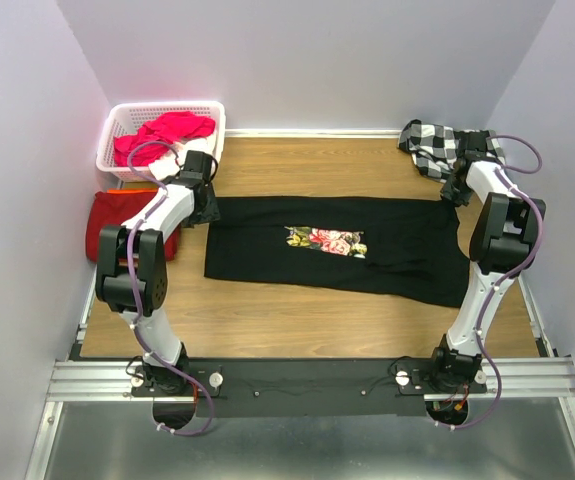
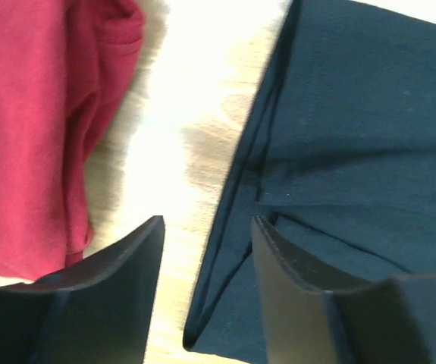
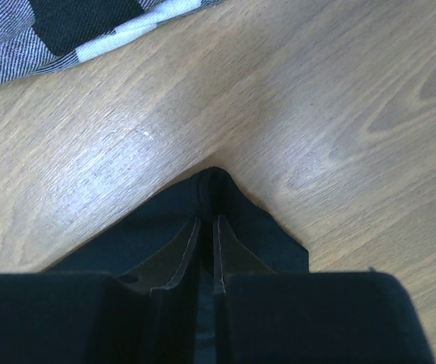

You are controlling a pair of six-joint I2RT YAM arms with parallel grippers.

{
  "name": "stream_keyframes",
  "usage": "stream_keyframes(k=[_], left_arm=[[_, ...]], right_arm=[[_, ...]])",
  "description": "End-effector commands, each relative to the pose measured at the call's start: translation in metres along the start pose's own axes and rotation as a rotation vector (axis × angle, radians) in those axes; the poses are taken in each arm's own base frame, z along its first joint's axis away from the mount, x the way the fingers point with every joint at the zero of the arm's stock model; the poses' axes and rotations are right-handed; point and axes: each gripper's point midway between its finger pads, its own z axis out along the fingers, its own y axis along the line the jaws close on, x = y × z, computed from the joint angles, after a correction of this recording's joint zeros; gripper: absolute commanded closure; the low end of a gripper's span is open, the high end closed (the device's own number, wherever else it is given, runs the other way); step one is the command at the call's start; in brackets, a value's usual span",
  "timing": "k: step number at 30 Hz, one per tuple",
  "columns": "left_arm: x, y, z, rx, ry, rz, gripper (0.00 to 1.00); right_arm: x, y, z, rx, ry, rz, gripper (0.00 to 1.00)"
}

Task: Fold and stack the t-shirts
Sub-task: Fold the other side of the tshirt into a rectangle

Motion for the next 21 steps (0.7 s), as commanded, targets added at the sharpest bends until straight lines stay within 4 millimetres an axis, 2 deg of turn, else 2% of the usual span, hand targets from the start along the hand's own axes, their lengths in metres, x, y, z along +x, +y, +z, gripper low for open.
stream_keyframes(k=[1,6,10,14,15,17,20,21], left_arm=[[-0.013,-0.018,0.003,0.091,-0.020,-0.002,0.37],[-0.023,-0.041,0.012,0.188,-0.039,-0.004,0.37],[-0.044,-0.058,0.013,0.252,-0.089,-0.005,0.37],[-0.050,-0.073,0.013,0.307,-0.093,0.009,0.37],[-0.049,-0.075,0.014,0.311,-0.092,0.014,0.37],[-0.051,-0.081,0.014,0.326,-0.103,0.024,0.37],[-0.048,-0.088,0.021,0.337,-0.090,0.037,0.37],[-0.043,-0.090,0.028,0.335,-0.072,0.043,0.37]], right_arm=[[-0.003,-0.003,0.001,0.007,0.008,0.019,0.80],[-0.001,-0.002,0.001,0.002,0.013,0.017,0.80],[-0.006,-0.001,-0.006,-0.011,0.000,0.022,0.74],[-0.019,-0.004,-0.027,-0.007,-0.052,0.028,0.64],[-0.027,-0.006,-0.040,-0.006,-0.084,0.039,0.62],[-0.033,-0.012,-0.053,0.012,-0.118,0.048,0.56],[-0.024,-0.015,-0.077,-0.025,-0.119,0.065,0.55],[-0.005,-0.020,-0.075,-0.022,-0.075,0.070,0.55]])
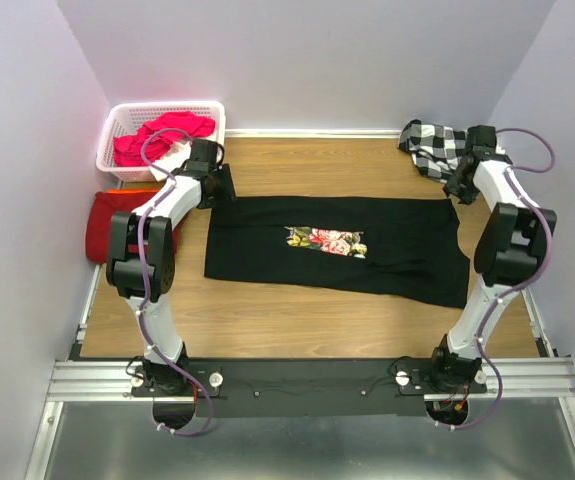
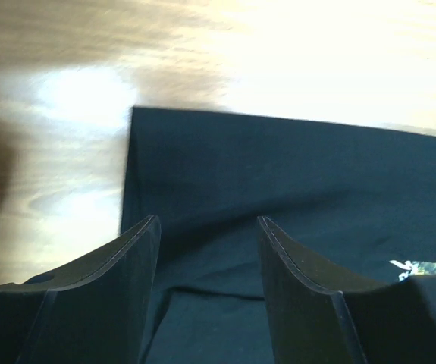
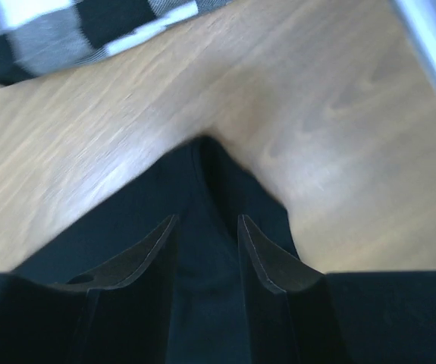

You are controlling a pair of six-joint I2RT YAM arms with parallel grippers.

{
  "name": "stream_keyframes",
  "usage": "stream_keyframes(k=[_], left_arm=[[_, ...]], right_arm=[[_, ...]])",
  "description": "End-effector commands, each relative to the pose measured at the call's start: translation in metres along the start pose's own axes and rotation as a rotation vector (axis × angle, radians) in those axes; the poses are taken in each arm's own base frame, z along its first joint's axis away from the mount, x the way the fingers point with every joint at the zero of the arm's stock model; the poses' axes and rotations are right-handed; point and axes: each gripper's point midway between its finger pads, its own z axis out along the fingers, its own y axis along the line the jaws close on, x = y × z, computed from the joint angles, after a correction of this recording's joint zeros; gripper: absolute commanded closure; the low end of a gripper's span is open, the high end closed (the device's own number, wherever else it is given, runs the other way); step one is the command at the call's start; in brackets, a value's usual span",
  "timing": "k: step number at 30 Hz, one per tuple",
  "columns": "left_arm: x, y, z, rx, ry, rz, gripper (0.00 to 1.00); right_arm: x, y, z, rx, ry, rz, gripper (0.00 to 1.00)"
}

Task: Fold and stack the t-shirts
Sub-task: Fold the other side of the tshirt into a rectangle

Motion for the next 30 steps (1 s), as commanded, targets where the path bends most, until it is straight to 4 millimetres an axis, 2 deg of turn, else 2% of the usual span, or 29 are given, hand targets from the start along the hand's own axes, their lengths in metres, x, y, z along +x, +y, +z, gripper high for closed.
stream_keyframes(k=[1,3,4,6,7,11,16,30], left_arm=[[0.001,-0.021,0.020,0.066,0.017,0.037,0.37],[0.005,-0.025,0.026,0.071,0.027,0.044,0.37],[0.007,-0.025,0.032,0.066,0.039,0.047,0.37],[0.009,-0.027,0.038,0.067,0.051,0.051,0.38],[0.011,-0.028,0.043,0.065,0.061,0.053,0.38],[0.014,-0.027,0.054,0.042,0.079,0.063,0.38],[0.014,-0.023,0.061,0.019,0.091,0.077,0.38],[0.028,-0.017,0.063,-0.004,0.126,0.062,0.39]], right_arm=[[0.012,-0.013,-0.052,-0.041,-0.013,0.057,0.55],[0.037,-0.014,-0.058,-0.073,0.044,0.069,0.55],[0.070,-0.016,-0.057,-0.100,0.128,0.071,0.55],[0.095,-0.016,-0.069,-0.136,0.177,0.101,0.55],[0.122,-0.016,-0.070,-0.160,0.247,0.099,0.55],[0.162,-0.023,-0.086,-0.166,0.315,0.130,0.55],[0.175,-0.030,-0.099,-0.167,0.331,0.150,0.55],[0.197,-0.039,-0.101,-0.130,0.418,0.122,0.55]])
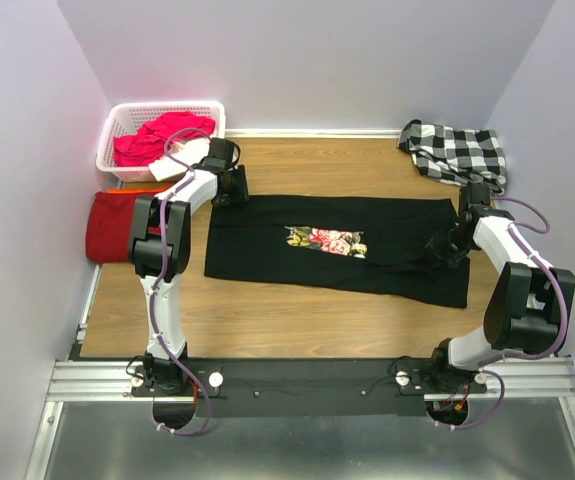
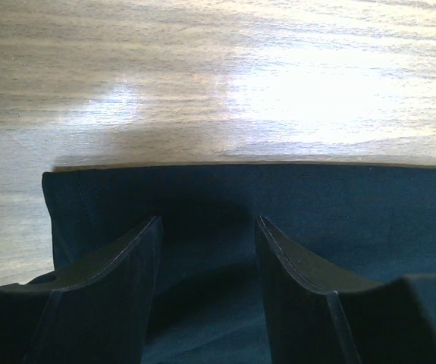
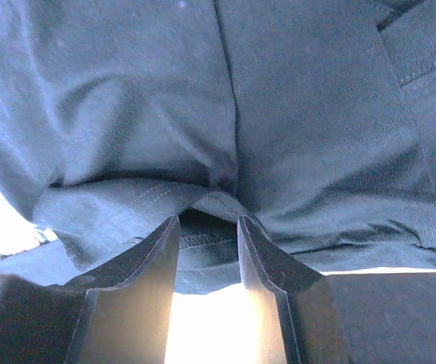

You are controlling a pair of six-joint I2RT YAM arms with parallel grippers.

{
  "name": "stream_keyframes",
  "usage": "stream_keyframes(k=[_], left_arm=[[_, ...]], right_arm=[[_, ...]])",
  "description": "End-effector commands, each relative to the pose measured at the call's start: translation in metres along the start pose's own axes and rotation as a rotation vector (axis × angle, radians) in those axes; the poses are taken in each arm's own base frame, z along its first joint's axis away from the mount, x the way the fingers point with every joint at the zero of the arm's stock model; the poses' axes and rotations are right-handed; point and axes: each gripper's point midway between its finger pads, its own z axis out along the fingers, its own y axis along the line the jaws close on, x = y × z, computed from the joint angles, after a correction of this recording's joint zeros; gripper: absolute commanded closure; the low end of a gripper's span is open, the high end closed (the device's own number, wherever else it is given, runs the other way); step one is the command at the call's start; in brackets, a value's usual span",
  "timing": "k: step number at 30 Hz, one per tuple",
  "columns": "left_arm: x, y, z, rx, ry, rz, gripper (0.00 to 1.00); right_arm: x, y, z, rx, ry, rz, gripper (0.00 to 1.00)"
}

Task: Fold and stack the t-shirts
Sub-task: Fold the other side of the tshirt into a rectangle

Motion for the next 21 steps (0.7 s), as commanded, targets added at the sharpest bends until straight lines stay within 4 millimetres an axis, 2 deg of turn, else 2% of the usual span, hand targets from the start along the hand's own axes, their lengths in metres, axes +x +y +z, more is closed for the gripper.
stream_keyframes(k=[1,8,11,15,16,18,19,21], left_arm=[[0.019,0.007,0.005,-0.032,0.056,0.004,0.39],[0.009,-0.002,-0.007,-0.006,0.026,0.014,0.39],[-0.003,-0.013,-0.023,0.015,-0.023,0.031,0.39],[-0.012,-0.040,-0.048,0.059,-0.073,0.078,0.39],[-0.013,-0.056,-0.059,0.086,-0.092,0.103,0.39],[-0.007,-0.071,-0.067,0.101,-0.099,0.130,0.31],[-0.003,-0.091,-0.078,0.134,-0.113,0.159,0.26],[0.005,-0.110,-0.086,0.170,-0.118,0.189,0.15]], right_arm=[[0.015,-0.005,-0.002,0.018,0.061,-0.005,0.55],[0.030,-0.014,0.002,0.035,0.107,-0.008,0.55],[0.035,-0.014,0.001,0.026,0.115,-0.005,0.56],[0.044,-0.016,-0.001,0.019,0.136,-0.005,0.56],[0.047,-0.017,-0.002,0.022,0.140,-0.007,0.57],[0.051,-0.019,-0.005,0.022,0.142,-0.013,0.57],[0.053,-0.019,-0.007,0.023,0.140,-0.013,0.57],[0.058,-0.019,-0.012,0.009,0.144,-0.017,0.58]])
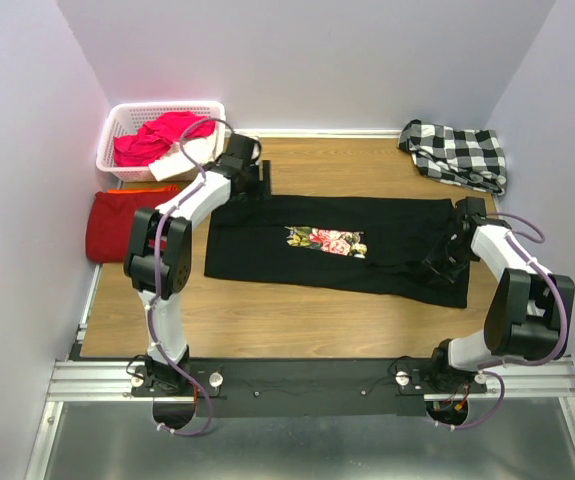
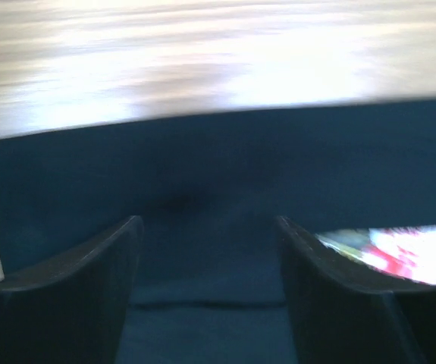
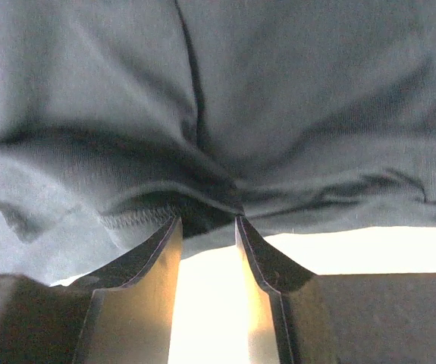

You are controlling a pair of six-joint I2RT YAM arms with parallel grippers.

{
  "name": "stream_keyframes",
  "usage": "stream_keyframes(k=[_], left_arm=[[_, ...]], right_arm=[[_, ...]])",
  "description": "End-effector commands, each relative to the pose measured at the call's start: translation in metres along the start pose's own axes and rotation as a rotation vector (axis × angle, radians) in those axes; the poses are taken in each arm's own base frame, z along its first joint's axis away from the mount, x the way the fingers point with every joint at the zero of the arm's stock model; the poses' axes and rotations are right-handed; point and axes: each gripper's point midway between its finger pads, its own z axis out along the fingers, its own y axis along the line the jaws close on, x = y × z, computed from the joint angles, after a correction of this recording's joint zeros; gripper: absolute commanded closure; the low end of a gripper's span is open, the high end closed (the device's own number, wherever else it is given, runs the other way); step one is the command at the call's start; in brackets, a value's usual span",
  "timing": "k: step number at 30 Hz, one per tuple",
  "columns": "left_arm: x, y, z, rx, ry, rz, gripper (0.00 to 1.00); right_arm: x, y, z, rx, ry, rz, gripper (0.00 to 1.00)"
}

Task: Fold and stack the t-shirts
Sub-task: Fold the other side of the tshirt into a rectangle

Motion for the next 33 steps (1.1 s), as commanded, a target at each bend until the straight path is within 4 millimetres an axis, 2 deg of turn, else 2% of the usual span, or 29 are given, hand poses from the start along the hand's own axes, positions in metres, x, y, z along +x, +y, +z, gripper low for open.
stream_keyframes(k=[1,2,4,5,9,10,11,12,13,15,16,18,19,24,28,33], left_arm=[[-0.003,-0.070,-0.041,0.133,-0.077,0.101,0.10],[0.004,-0.091,-0.045,0.175,-0.075,0.127,0.03],[0.012,-0.122,-0.050,0.256,-0.072,0.159,0.02],[0.019,-0.146,-0.055,0.302,-0.068,0.187,0.02],[0.046,-0.202,-0.058,0.415,-0.023,0.235,0.02],[0.058,-0.211,-0.052,0.427,0.009,0.245,0.02],[0.059,-0.221,-0.054,0.443,0.010,0.245,0.02],[0.070,-0.235,-0.056,0.463,0.028,0.251,0.04],[0.081,-0.239,-0.051,0.465,0.060,0.256,0.05],[0.087,-0.253,-0.054,0.488,0.080,0.251,0.10],[0.100,-0.259,-0.054,0.497,0.110,0.261,0.10],[0.108,-0.268,-0.056,0.515,0.132,0.267,0.13],[0.120,-0.274,-0.057,0.523,0.160,0.271,0.14],[0.147,-0.290,-0.055,0.553,0.241,0.290,0.18],[0.170,-0.291,-0.044,0.533,0.312,0.290,0.24],[0.181,-0.290,-0.034,0.511,0.344,0.264,0.26]], right_arm=[[0.019,-0.001,-0.014,-0.024,0.022,-0.015,0.58],[0.019,-0.002,-0.016,-0.019,0.011,-0.021,0.58],[0.019,-0.005,-0.022,-0.011,-0.007,-0.029,0.58],[0.016,-0.008,-0.024,0.007,-0.026,-0.036,0.58],[-0.003,-0.009,-0.041,0.029,-0.119,-0.059,0.58],[-0.005,-0.008,-0.043,0.030,-0.127,-0.066,0.58],[-0.007,-0.007,-0.045,0.027,-0.132,-0.068,0.58],[-0.010,-0.005,-0.046,0.022,-0.141,-0.072,0.58],[-0.017,-0.006,-0.050,0.039,-0.166,-0.073,0.58],[-0.021,-0.004,-0.051,0.040,-0.179,-0.078,0.58],[-0.025,-0.003,-0.052,0.041,-0.189,-0.078,0.58],[-0.031,0.000,-0.053,0.038,-0.205,-0.080,0.58],[-0.033,0.001,-0.053,0.036,-0.208,-0.081,0.58],[-0.041,0.006,-0.049,0.027,-0.218,-0.091,0.58],[-0.040,0.005,-0.045,0.029,-0.216,-0.100,0.58],[-0.039,0.003,-0.042,0.030,-0.213,-0.108,0.58]])
